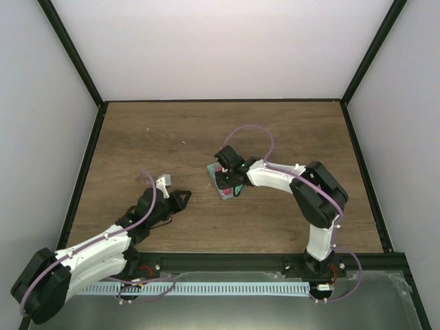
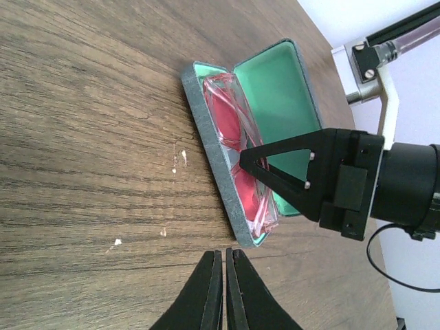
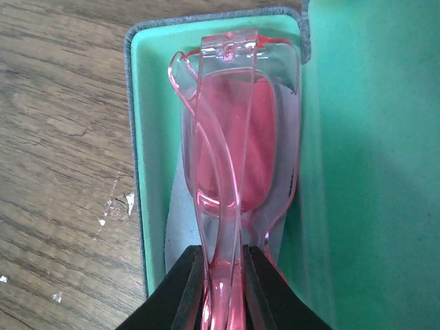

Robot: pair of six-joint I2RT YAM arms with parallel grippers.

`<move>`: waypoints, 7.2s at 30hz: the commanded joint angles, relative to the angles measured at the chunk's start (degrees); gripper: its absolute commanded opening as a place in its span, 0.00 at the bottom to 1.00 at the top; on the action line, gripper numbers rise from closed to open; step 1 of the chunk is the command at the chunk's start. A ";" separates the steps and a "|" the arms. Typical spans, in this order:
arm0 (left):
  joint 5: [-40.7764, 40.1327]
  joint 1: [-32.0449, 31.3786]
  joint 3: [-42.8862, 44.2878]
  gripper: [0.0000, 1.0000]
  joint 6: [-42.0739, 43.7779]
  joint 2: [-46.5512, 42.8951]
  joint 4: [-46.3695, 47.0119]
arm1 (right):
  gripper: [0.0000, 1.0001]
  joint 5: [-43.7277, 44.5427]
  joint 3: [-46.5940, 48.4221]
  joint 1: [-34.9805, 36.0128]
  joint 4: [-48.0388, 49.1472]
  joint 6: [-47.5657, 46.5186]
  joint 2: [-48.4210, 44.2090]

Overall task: Organize the sunglasses
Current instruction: Place the sunglasses in the sunglasses case, then close the sunglasses case at the center of the board.

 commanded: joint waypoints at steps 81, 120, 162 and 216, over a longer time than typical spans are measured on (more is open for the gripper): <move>-14.24 0.23 -2.42 1.00 4.84 -24.18 -14.34 | 0.07 14.46 -7.81 12.46 5.62 10.06 -0.99; -11.62 -2.41 -5.94 0.83 1.97 5.54 9.40 | 0.13 12.51 -2.11 4.35 4.50 1.74 -15.95; -2.66 -10.74 3.81 0.37 -0.38 35.99 25.24 | 0.13 17.43 12.12 -2.70 -1.50 0.68 2.19; 0.45 -3.74 12.23 0.04 0.84 49.08 25.21 | 0.13 12.55 -6.72 3.28 7.91 6.85 -1.45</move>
